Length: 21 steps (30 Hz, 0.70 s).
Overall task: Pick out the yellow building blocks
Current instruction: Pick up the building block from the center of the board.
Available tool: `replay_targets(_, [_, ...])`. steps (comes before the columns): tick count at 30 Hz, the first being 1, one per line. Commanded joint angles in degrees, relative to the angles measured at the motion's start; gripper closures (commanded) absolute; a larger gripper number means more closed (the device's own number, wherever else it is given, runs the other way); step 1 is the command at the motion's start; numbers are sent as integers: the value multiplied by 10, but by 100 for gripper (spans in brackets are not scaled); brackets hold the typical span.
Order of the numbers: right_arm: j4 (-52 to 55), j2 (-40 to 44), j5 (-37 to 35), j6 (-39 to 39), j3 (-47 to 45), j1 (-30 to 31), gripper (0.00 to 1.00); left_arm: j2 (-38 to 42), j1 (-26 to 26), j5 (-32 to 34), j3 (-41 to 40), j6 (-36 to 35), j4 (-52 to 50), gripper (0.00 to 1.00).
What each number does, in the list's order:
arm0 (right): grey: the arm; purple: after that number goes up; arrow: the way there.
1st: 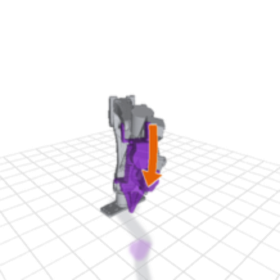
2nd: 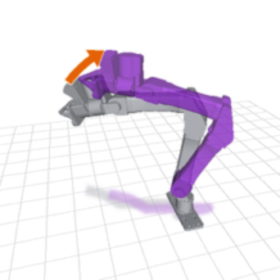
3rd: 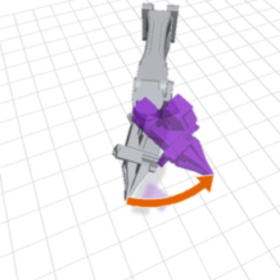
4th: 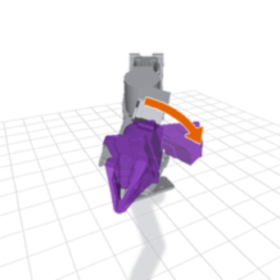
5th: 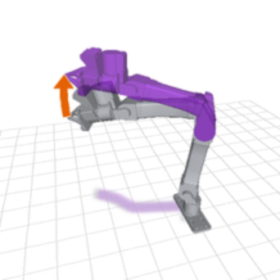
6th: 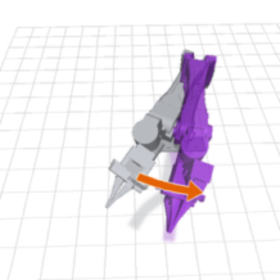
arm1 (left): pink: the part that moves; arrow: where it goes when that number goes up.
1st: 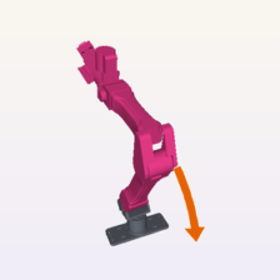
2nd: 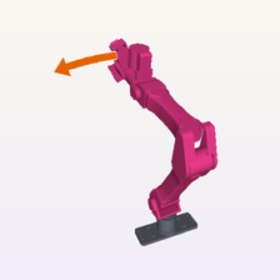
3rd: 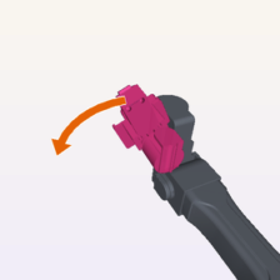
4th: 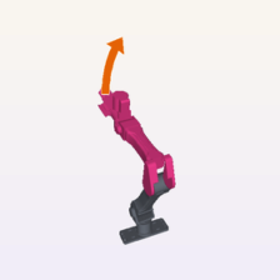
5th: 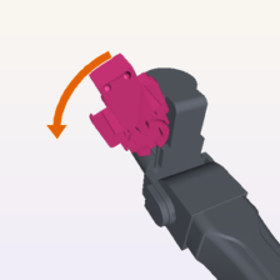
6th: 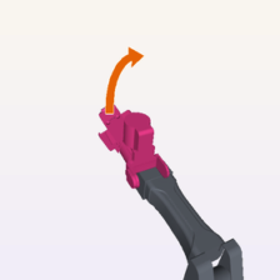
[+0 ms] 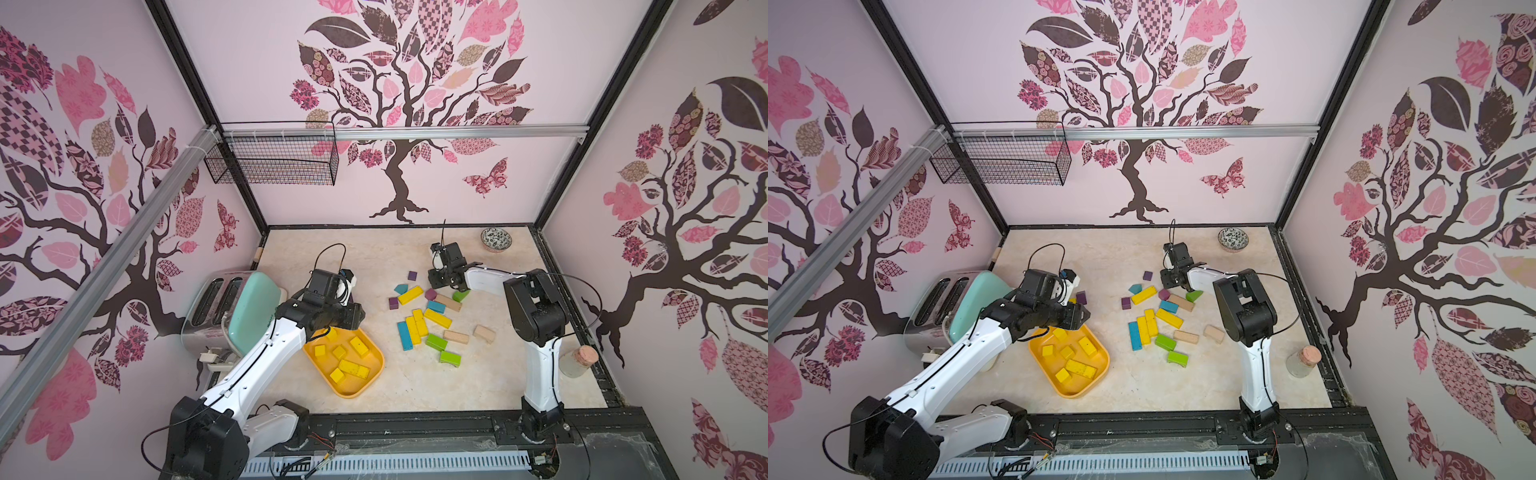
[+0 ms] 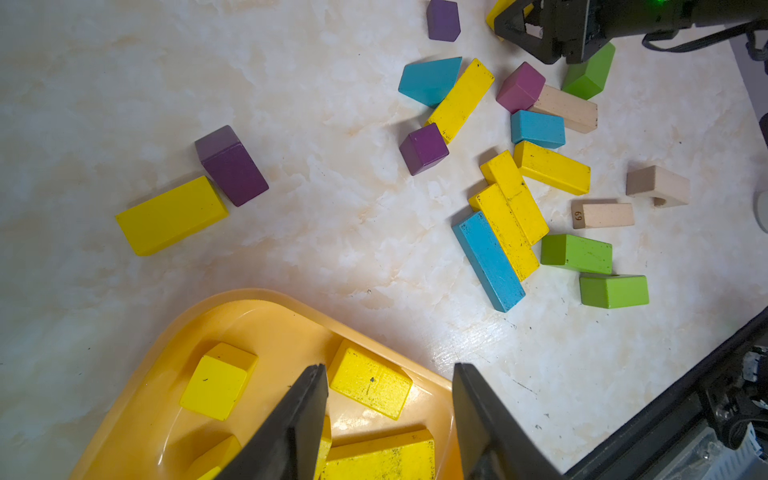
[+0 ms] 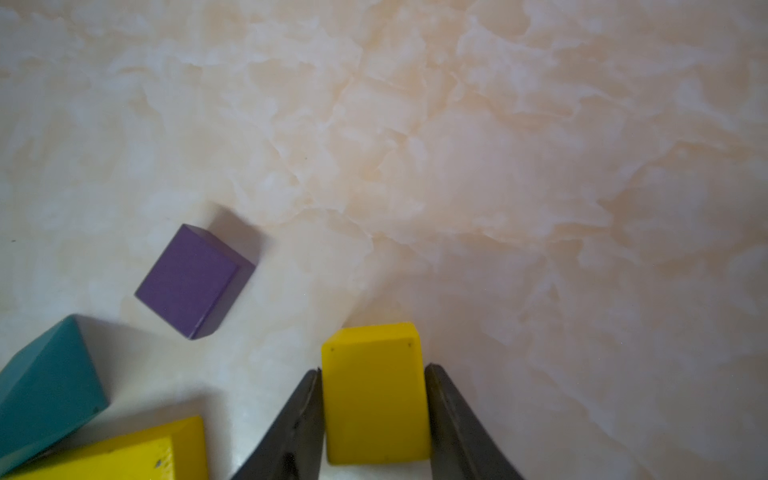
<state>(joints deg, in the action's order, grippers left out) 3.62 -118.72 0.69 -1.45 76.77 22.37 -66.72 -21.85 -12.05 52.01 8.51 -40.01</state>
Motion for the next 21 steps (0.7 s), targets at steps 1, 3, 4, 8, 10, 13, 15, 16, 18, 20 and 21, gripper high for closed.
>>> replay_targets(1, [-6, 41, 4, -1, -12, 1, 57, 12, 1, 6, 1, -7, 2, 45])
replay_targets(3, [-10, 57, 9, -4, -22, 0, 58, 13, 1, 8, 1, -6, 3, 45])
replay_targets(4, [-11, 66, 12, -5, -28, 1, 58, 14, 1, 8, 1, -6, 4, 45])
replay_targets(8, [-22, 103, 28, -15, -59, 1, 58, 12, 1, 6, 4, -6, 0, 45])
replay_targets(10, [-26, 119, 41, -19, -73, 1, 58, 12, 1, 5, 5, -5, -2, 45])
replay_targets(13, [-24, 143, 58, -31, -87, 2, 58, 16, 1, 5, 5, -6, -5, 45])
replay_targets(15, [-29, 159, 82, -43, -100, 2, 58, 20, 1, 5, 5, -6, -2, 45])
replay_targets(16, [-33, 167, 96, -47, -107, 2, 58, 22, 1, 4, 5, -6, -1, 45])
replay_targets(18, [-37, 184, 128, -56, -124, 1, 58, 24, 1, 3, 5, -6, 1, 45])
replay_targets(20, [-45, 199, 149, -64, -143, 2, 58, 23, 1, 1, 5, -7, 2, 45])
replay_targets(21, [-49, 206, 157, -68, -152, 1, 58, 22, 1, 3, 4, -7, 1, 45])
